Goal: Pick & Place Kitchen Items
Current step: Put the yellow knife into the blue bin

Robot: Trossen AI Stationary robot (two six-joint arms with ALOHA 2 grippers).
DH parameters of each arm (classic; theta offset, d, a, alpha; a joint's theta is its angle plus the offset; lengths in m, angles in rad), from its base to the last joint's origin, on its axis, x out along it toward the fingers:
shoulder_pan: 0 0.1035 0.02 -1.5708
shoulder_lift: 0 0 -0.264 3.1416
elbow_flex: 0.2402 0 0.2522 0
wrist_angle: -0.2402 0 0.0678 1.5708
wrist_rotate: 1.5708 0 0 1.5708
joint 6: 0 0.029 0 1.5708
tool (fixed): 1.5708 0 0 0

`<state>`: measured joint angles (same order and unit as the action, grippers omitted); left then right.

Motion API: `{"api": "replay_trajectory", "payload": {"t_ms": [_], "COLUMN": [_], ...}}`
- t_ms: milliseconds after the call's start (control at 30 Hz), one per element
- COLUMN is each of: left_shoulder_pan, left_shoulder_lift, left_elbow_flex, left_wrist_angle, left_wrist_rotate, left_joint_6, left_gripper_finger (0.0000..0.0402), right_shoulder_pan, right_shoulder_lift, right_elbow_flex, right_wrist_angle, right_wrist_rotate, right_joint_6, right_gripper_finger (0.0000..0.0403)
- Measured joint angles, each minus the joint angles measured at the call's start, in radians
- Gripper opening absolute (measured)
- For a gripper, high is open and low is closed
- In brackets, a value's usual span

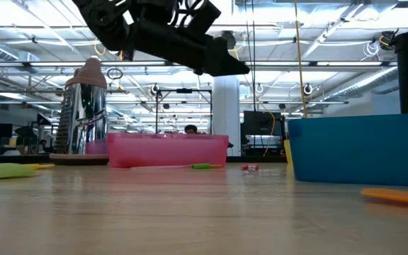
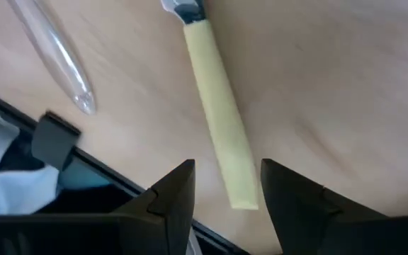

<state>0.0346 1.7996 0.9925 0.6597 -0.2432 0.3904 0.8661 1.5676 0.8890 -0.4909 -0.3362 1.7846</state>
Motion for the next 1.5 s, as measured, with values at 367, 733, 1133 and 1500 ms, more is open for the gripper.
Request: {"api": "replay_trajectory", "payload": {"t_ms": [367,733,1133,1500], "left_shoulder_pan": [0.045,0.045,0.043,0.042], "left_shoulder_lift": [0.000,0.000,0.000,0.000], "left_elbow_flex": [0.000,0.000,0.000,0.000], "left_wrist_angle": [0.026,0.026,0.022,-0.022], "left_wrist_rotate": [0.035,0.036,0.036,0.036], "left_joint_6": [-0.007,-0.003,-0.031,-0.068], "left_gripper_finger": [0.0127,0.0127,0.0127,0.0127], "right_shoulder_pan": [0.001,0.003,0.003,0.014], "right_shoulder_lift": [0.095,0.126,0.102,0.144], "right_elbow_flex": [0.002,0.002,-0.001,0.000], "right_wrist_angle": [0.058,0.000,-0.008,-0.049], "right_wrist_rotate": [0.017,0.078,0.149,0.188], "right_joint_6": [-0.019,-0.070,-0.106,-0.176], "right_gripper_finger": [0.0153,0.0086,0.0059,0.0145]}}
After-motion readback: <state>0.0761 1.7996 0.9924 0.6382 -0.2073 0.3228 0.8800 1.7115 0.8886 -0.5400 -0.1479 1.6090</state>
